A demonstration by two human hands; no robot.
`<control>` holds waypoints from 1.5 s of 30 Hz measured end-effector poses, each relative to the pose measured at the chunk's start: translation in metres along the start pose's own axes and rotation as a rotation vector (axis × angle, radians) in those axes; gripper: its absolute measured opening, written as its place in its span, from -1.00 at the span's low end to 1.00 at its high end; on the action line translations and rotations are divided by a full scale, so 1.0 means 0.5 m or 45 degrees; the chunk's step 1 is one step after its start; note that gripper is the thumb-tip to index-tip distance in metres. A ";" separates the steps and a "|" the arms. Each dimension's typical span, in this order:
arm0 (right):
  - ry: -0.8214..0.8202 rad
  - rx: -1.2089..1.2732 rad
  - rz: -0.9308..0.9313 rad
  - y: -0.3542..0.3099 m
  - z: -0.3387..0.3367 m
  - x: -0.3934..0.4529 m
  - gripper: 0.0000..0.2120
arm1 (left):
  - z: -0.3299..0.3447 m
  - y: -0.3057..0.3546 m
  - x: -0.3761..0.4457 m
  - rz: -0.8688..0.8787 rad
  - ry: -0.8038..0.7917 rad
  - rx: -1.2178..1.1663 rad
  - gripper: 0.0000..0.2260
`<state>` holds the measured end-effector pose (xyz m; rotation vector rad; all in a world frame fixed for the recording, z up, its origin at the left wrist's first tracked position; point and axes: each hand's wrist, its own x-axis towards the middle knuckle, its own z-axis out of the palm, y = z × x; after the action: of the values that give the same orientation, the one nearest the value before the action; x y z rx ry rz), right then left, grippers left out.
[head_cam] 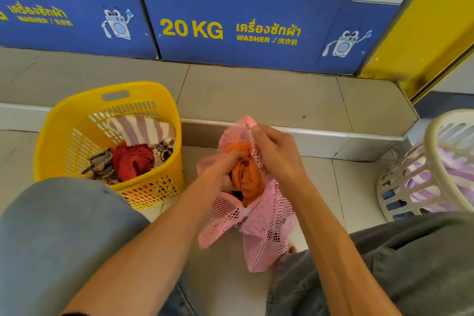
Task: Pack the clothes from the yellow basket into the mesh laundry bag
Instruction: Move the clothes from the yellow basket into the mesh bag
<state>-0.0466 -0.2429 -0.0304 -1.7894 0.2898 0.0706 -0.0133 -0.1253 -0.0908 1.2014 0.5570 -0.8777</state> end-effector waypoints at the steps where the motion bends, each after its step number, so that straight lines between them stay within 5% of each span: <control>1: -0.047 -0.031 0.004 0.002 0.005 -0.002 -0.70 | 0.026 0.002 -0.013 0.002 0.028 -0.029 -0.78; 5: -0.126 -0.015 0.062 0.020 0.005 0.011 -0.73 | 0.132 0.030 -0.118 0.292 0.240 -0.054 -0.76; 10: 0.021 0.201 0.170 0.051 -0.029 0.058 -0.77 | 0.080 -0.021 0.117 0.204 -0.102 0.137 -0.94; 13: 0.055 0.299 0.255 0.067 -0.042 0.079 -0.80 | -0.007 -0.094 0.303 0.131 0.158 0.403 -0.44; 17: 0.025 0.290 0.290 0.082 -0.034 0.086 -0.78 | -0.036 -0.100 0.308 0.090 0.326 0.438 0.08; 21: -0.001 0.279 0.293 0.088 -0.028 0.081 -0.80 | -0.018 -0.035 0.185 0.142 0.390 0.513 0.04; 25: -0.024 0.301 0.301 0.075 -0.022 0.070 -0.80 | -0.056 -0.009 0.135 0.181 0.539 0.709 0.25; 27: -0.026 0.304 0.300 0.063 -0.013 0.064 -0.80 | -0.075 -0.004 0.103 0.216 0.558 0.799 0.18; 31: -0.048 0.311 0.287 0.047 0.009 0.055 -0.79 | -0.089 0.020 0.017 0.403 0.461 1.186 -0.55; 35: -0.054 0.321 0.296 0.038 0.038 0.051 -0.89 | -0.101 0.068 -0.070 0.627 0.373 1.049 -0.67; 41: -0.094 0.305 0.304 0.028 0.077 0.056 -0.73 | -0.195 0.127 -0.134 0.887 0.650 0.693 -0.79; 45: -0.105 0.274 0.303 0.037 0.097 0.060 -0.74 | -0.264 0.127 -0.111 0.825 0.864 0.691 -0.76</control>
<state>-0.0168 -0.2045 -0.0658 -1.5285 0.4341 0.2715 0.0172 0.0233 -0.0509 2.0481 0.4169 -0.0287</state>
